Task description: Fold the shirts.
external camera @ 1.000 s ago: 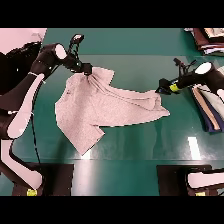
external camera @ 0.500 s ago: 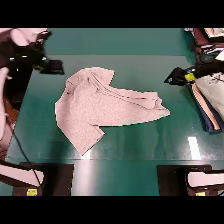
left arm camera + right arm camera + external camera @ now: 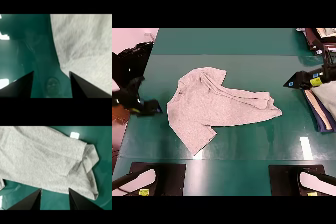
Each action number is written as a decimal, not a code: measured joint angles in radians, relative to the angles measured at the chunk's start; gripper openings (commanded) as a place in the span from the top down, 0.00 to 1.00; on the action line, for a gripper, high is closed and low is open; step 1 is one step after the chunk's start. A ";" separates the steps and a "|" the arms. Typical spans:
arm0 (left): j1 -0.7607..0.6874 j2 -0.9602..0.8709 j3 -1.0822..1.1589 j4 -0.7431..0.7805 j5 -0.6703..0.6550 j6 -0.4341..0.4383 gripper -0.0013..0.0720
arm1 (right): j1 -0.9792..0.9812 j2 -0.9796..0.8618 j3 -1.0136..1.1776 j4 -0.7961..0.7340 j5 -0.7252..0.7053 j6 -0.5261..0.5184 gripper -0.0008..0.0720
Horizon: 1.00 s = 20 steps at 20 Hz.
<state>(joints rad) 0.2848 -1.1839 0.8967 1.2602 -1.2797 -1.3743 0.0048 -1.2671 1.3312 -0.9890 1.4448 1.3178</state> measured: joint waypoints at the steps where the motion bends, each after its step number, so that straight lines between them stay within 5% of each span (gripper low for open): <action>1: 0.006 0.016 -0.063 -0.036 0.027 0.017 0.26 | 0.000 0.023 -0.036 0.000 -0.009 0.000 0.46; 9: 0.021 0.052 -0.267 -0.275 0.218 0.109 0.29 | -0.008 0.139 -0.216 0.002 -0.034 -0.003 0.46; 12: 0.021 0.052 -0.282 -0.294 0.257 0.120 0.88 | -0.047 0.152 -0.260 0.002 -0.032 -0.003 0.46; 13: 0.021 0.052 -0.284 -0.303 0.260 0.121 0.95 | -0.069 0.155 -0.280 0.000 -0.033 -0.003 0.46; 20: 0.022 0.054 -0.257 -0.328 0.248 0.139 0.95 | -0.245 0.095 -0.466 -0.005 -0.090 -0.039 0.45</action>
<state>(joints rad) 0.3065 -1.1297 0.6392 0.9321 -1.0317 -1.2354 -0.2405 -1.1721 0.8650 -0.9939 1.3552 1.2793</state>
